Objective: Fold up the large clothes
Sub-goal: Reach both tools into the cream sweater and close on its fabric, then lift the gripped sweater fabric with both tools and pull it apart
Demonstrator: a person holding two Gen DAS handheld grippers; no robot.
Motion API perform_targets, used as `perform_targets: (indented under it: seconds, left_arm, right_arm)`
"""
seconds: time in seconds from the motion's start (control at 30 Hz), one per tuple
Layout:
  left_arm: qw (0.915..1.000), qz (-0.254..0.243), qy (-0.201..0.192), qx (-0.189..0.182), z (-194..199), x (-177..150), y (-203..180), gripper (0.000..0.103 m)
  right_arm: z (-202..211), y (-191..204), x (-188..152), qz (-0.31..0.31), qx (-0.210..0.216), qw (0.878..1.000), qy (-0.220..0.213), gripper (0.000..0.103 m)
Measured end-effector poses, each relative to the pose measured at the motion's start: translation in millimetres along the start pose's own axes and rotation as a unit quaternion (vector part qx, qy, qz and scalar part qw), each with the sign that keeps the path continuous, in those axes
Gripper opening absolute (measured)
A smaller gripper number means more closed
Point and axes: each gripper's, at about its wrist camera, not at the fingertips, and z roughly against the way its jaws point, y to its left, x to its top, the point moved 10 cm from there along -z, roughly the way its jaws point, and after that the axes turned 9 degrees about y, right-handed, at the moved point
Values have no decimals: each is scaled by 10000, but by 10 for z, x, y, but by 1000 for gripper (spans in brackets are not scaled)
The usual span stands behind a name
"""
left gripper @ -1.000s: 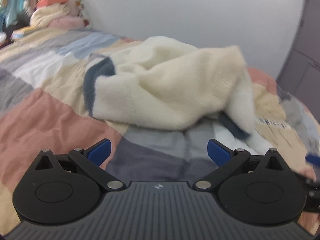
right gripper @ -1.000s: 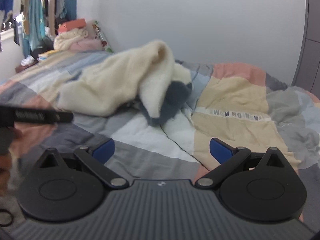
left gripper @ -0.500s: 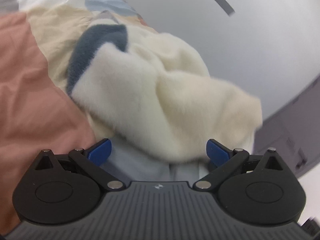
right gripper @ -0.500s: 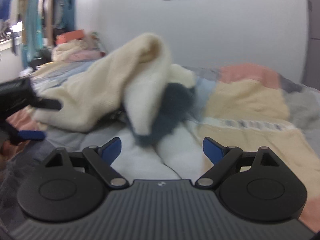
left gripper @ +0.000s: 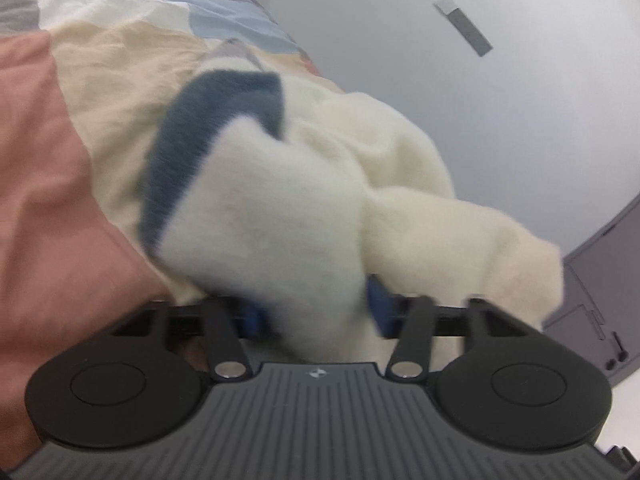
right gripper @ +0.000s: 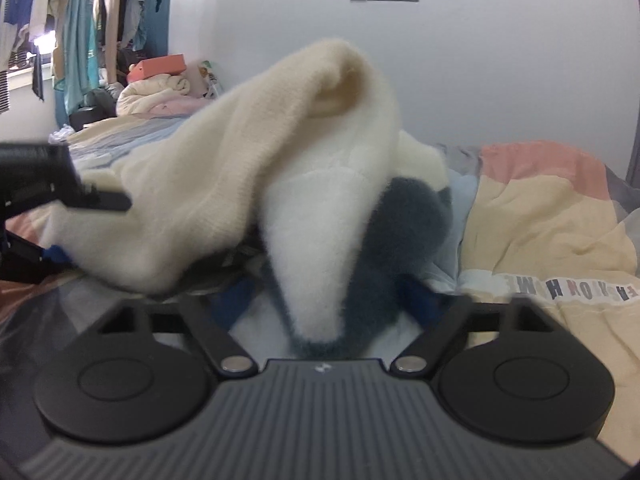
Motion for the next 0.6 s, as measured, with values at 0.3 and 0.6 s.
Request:
perform_targets:
  seconds: [0.3,0.6]
  left_arm:
    - [9967,-450,-678,-24,526,185,-268,20]
    - [9920,-434,-1123,-374,1329,274,-426,13]
  right_arm:
    - [206,-103,70,-58,47,9998,-173,24]
    - [591,-364,157,-245,-92,9993,-278,15]
